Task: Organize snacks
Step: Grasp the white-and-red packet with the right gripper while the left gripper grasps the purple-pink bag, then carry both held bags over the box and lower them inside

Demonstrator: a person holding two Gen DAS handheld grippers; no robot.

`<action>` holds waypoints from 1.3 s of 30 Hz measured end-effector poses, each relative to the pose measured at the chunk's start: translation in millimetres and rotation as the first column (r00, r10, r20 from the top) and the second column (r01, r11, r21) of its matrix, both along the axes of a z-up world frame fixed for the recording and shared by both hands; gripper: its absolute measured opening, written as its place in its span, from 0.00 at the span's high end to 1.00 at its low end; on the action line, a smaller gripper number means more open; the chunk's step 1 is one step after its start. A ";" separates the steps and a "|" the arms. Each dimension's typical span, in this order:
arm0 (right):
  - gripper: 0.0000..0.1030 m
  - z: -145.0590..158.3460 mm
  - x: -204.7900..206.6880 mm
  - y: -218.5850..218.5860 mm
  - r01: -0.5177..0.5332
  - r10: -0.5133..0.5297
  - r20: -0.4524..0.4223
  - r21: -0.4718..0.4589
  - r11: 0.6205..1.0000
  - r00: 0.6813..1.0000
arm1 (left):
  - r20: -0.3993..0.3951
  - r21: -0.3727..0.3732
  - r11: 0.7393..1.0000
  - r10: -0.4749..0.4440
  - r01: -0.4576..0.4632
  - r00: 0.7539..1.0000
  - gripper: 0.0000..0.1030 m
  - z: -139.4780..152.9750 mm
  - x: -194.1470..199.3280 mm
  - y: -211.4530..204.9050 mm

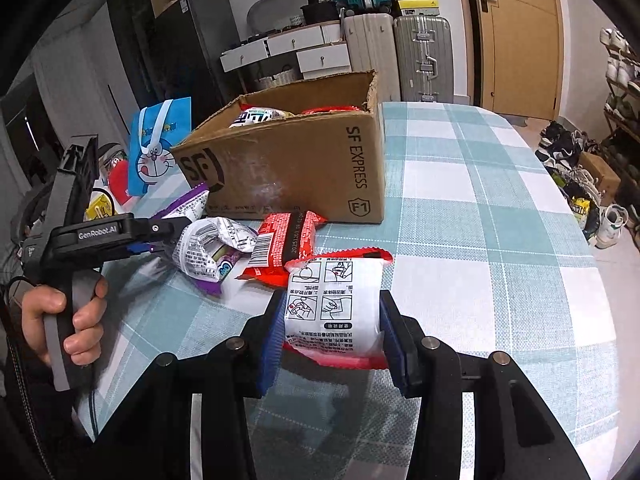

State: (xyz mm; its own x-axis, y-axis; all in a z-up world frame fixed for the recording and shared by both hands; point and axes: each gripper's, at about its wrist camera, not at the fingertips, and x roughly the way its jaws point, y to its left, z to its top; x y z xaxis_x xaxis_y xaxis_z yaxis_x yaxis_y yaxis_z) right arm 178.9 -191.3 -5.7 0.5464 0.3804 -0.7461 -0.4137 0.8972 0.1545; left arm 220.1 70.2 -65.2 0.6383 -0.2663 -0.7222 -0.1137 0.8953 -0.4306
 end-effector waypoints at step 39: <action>0.57 61.9 8.4 12.2 -0.074 0.063 0.133 0.079 0.994 0.989 | 0.258 0.227 0.974 -0.034 -0.026 0.965 0.58 113.7 -56.7 -40.9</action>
